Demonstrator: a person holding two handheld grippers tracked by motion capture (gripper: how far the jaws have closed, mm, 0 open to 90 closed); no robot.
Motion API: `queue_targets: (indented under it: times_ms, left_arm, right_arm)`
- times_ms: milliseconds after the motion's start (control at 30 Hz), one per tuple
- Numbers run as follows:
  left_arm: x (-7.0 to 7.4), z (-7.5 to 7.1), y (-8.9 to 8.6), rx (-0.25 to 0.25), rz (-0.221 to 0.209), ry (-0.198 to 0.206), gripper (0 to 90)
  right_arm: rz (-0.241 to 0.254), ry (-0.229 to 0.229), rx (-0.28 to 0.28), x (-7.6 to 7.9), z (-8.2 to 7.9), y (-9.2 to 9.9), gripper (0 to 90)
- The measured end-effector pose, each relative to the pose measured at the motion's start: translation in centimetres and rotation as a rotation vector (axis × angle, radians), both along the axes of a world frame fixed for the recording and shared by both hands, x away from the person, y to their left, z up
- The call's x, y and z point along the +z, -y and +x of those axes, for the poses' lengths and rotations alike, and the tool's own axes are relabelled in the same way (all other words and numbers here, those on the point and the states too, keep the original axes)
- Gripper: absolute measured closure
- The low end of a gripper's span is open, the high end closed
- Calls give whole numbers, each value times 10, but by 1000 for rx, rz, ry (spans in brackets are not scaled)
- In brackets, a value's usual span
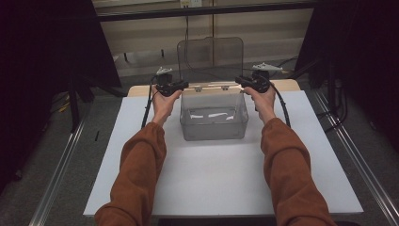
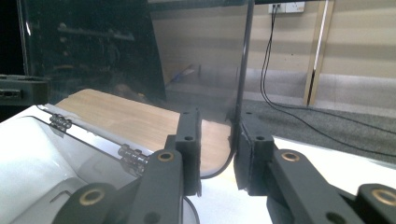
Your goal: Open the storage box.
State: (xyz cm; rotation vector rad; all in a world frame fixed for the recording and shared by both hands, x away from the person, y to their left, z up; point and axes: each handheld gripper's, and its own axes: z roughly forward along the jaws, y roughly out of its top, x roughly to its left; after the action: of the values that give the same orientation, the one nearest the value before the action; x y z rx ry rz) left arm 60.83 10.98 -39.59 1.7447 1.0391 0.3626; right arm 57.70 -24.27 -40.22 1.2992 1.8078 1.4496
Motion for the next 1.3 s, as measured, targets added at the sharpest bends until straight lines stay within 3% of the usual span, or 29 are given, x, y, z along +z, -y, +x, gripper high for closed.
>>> queue_targets:
  times_ms: [167, 400, 833, 1100, 1300]
  left_arm:
    - [1, 2, 2, 11, 1, -23, 660]
    - [2, 2, 5, 21, 28, -33, 638]
    - [6, 6, 8, 19, 57, -61, 609]
    - [3, 8, 11, 27, 36, -102, 537]
    - [4, 10, 12, 26, 36, -114, 532]
  right_arm:
    - [10, -35, -7, 1, 3, -1, 704]
    - [-34, -37, 1, 2, 6, -3, 668]
    - [-48, -84, -18, 6, 9, -6, 657]
    - [12, -119, -17, 2, 12, -3, 641]
    - [25, -125, -29, 0, 13, -4, 638]
